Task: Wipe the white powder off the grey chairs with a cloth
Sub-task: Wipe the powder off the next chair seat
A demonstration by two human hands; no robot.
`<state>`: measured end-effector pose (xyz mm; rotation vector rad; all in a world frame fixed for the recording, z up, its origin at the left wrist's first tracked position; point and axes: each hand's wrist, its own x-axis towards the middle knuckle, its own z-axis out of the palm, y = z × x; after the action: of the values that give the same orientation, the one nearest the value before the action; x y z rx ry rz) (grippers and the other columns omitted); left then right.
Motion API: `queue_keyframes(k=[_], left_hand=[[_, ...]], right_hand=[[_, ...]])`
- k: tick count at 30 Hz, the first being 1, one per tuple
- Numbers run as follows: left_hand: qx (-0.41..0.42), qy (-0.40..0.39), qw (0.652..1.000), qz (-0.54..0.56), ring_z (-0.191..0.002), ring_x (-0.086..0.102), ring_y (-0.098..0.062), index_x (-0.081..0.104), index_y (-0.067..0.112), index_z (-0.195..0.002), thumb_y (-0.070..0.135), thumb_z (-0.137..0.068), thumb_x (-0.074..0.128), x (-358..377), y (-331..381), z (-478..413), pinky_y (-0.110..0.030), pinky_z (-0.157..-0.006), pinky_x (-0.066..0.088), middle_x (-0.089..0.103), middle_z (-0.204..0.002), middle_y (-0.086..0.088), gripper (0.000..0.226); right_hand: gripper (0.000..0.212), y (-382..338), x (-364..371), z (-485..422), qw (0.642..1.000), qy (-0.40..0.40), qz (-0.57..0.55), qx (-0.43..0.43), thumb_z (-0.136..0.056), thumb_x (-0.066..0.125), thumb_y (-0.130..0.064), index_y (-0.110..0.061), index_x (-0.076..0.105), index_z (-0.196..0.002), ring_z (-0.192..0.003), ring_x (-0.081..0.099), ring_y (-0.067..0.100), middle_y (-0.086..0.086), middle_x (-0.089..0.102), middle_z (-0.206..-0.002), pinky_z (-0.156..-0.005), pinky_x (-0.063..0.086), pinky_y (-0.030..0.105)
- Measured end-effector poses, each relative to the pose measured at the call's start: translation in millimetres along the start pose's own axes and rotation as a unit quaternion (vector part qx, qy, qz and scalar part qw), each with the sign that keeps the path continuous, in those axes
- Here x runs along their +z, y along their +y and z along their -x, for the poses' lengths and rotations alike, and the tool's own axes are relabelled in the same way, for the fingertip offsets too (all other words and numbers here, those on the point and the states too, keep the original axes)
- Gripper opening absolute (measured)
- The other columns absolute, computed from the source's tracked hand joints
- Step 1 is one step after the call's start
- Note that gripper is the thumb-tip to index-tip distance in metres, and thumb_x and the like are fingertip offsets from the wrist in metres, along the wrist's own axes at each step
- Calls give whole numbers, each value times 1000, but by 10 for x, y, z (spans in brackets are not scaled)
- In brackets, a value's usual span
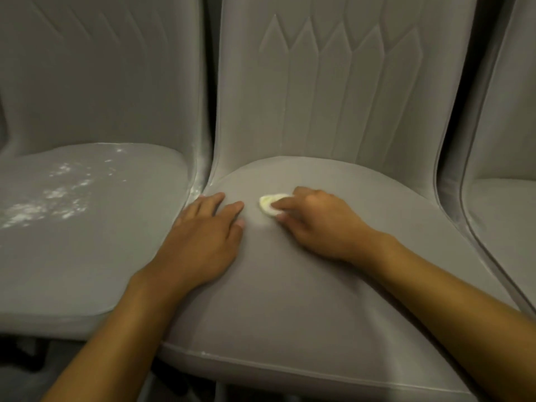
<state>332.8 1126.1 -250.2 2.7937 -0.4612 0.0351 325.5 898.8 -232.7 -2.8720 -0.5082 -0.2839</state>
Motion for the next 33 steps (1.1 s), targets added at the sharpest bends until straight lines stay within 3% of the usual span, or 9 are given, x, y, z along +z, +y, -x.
queue_keyframes(k=[4, 8, 10, 14, 18, 20, 23, 25, 33], left_hand=[[1, -2, 1000, 28, -155, 9, -23, 32, 40, -156, 44, -107, 29, 1, -31, -7, -38, -126, 8, 18, -168, 2, 49], [13, 4, 1000, 22, -154, 12, -23, 34, 39, -156, 41, -108, 28, 7, -17, 12, -35, -124, 7, 20, -168, 1, 48], [22, 8, 999, 28, -153, 14, -24, 37, 39, -154, 37, -108, 30, 17, -26, 0, -33, -124, 8, 23, -167, 0, 47], [60, 2, 994, 88, -149, 25, -19, 52, 37, -145, 13, -105, 39, -55, -231, -68, -20, -116, 11, 34, -162, 3, 48], [96, 9, 989, 115, -142, 32, -10, 59, 35, -138, 7, -103, 42, -108, -435, -55, 2, -105, 6, 43, -155, 8, 48], [86, 34, 990, 103, -144, 34, -19, 59, 30, -139, 20, -99, 37, -59, -465, -34, -7, -114, 11, 45, -154, 2, 47], [48, 43, 997, 49, -149, 28, -22, 51, 33, -146, 35, -92, 27, -35, -427, 3, -38, -122, 19, 40, -158, 5, 59], [36, 43, 998, 36, -150, 28, -19, 47, 37, -148, 40, -93, 24, -52, -426, 20, -41, -122, 19, 38, -159, 10, 60], [44, 40, 989, 138, -144, 40, -12, 58, 40, -138, 31, -91, 32, -78, -497, -3, -45, -122, 25, 45, -156, 7, 55]], right_hand=[[37, -182, -140, 151, 981, -73, -141, -110, -98, 50, -45, -35, 63, -130, -101, 62, 13, -6, 67, -112, -91, 48, 33], [41, 331, -162, -145, 997, 25, 49, 53, -100, 42, -50, -34, 61, -132, -117, 60, 30, 4, 62, -127, -96, 49, 43], [39, 430, -107, -218, 989, 11, 77, 122, -101, 42, -47, -31, 60, -132, -117, 58, 35, 9, 60, -128, -96, 49, 46], [37, 36, -48, 24, 1000, -16, -13, -18, -97, 47, -44, -34, 61, -130, -106, 62, 28, 2, 64, -115, -89, 50, 41], [34, -383, -143, 296, 973, -97, -138, -157, -99, 52, -43, -33, 64, -129, -98, 64, 13, -7, 66, -110, -86, 51, 36], [35, -358, -132, 211, 974, -75, -158, -146, -99, 52, -45, -34, 64, -130, -104, 63, 10, -10, 66, -115, -92, 50, 35], [37, -171, -33, -150, 999, 8, -35, -30, -101, 46, -43, -36, 57, -135, -109, 60, 24, 1, 61, -117, -93, 48, 40], [37, -199, 33, -300, 1000, -15, -8, 13, -102, 45, -41, -37, 55, -138, -114, 57, 29, 6, 59, -122, -95, 46, 41], [30, -904, -109, 315, 972, -100, -104, -184, -102, 49, -39, -34, 61, -129, -81, 51, 6, -10, 55, -98, -72, 42, 27]])
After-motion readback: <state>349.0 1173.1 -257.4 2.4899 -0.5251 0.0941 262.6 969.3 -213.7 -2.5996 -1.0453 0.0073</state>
